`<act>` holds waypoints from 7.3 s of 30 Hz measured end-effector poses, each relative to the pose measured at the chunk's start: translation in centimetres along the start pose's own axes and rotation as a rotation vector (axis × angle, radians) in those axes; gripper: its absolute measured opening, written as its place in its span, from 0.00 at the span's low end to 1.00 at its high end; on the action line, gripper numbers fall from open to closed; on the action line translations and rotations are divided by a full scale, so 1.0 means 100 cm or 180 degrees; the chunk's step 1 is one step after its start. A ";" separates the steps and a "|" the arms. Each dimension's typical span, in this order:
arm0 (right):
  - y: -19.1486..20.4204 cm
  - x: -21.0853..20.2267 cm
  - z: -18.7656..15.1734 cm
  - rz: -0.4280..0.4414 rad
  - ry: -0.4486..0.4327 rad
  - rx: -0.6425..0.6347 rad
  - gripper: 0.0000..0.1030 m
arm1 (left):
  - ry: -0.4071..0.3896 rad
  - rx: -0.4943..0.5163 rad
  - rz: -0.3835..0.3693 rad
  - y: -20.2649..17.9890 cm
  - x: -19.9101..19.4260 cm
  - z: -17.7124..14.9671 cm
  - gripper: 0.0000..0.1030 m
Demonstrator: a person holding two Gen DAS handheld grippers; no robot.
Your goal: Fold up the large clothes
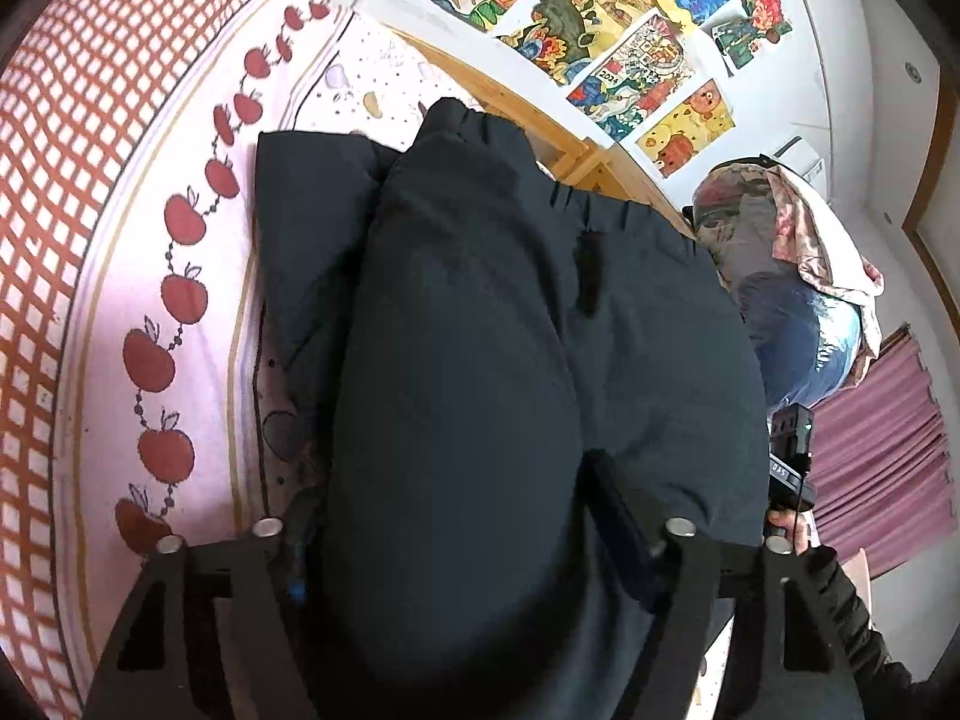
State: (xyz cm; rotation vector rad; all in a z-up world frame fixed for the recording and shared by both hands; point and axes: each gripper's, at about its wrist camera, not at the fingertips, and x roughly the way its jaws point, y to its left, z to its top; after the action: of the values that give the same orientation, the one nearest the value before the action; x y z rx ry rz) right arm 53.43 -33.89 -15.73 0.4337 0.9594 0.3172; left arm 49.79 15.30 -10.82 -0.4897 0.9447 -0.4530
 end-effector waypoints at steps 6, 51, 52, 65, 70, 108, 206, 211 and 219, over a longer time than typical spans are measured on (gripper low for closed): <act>0.022 -0.021 0.004 -0.0127 -0.0097 -0.0072 0.31 | -0.0049 -0.0041 0.0108 -0.018 -0.013 0.001 0.40; 0.055 -0.133 -0.071 -0.0908 -0.0271 -0.0443 0.85 | -0.0152 -0.0214 0.1087 -0.061 -0.114 -0.081 0.80; 0.058 -0.134 -0.071 -0.1035 -0.0288 -0.0511 0.85 | -0.0173 -0.0203 0.1148 -0.063 -0.115 -0.082 0.83; 0.084 -0.167 -0.078 -0.1202 -0.0713 -0.0652 0.92 | -0.0677 0.0306 0.1824 -0.119 -0.141 -0.099 1.00; 0.091 -0.184 -0.086 -0.1159 -0.0887 -0.0689 0.92 | -0.0722 0.0470 0.1855 -0.142 -0.149 -0.106 1.00; 0.161 -0.314 -0.199 -0.0558 -0.1469 -0.1097 0.93 | -0.1246 0.1124 0.1685 -0.256 -0.223 -0.216 1.00; 0.169 -0.291 -0.347 -0.0623 -0.1884 -0.1297 0.98 | -0.1664 0.1156 0.1812 -0.212 -0.226 -0.359 1.00; 0.167 -0.291 -0.347 -0.0618 -0.1878 -0.1296 0.98 | -0.1664 0.1150 0.1809 -0.211 -0.226 -0.359 1.00; 0.167 -0.291 -0.347 -0.0617 -0.1879 -0.1294 0.98 | -0.1664 0.1153 0.1810 -0.212 -0.226 -0.359 1.00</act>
State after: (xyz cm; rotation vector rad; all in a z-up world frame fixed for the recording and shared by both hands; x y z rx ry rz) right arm 7.49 -24.89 -4.09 0.0461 0.3392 0.1827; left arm 4.62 4.04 -1.68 0.0107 0.4444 0.0329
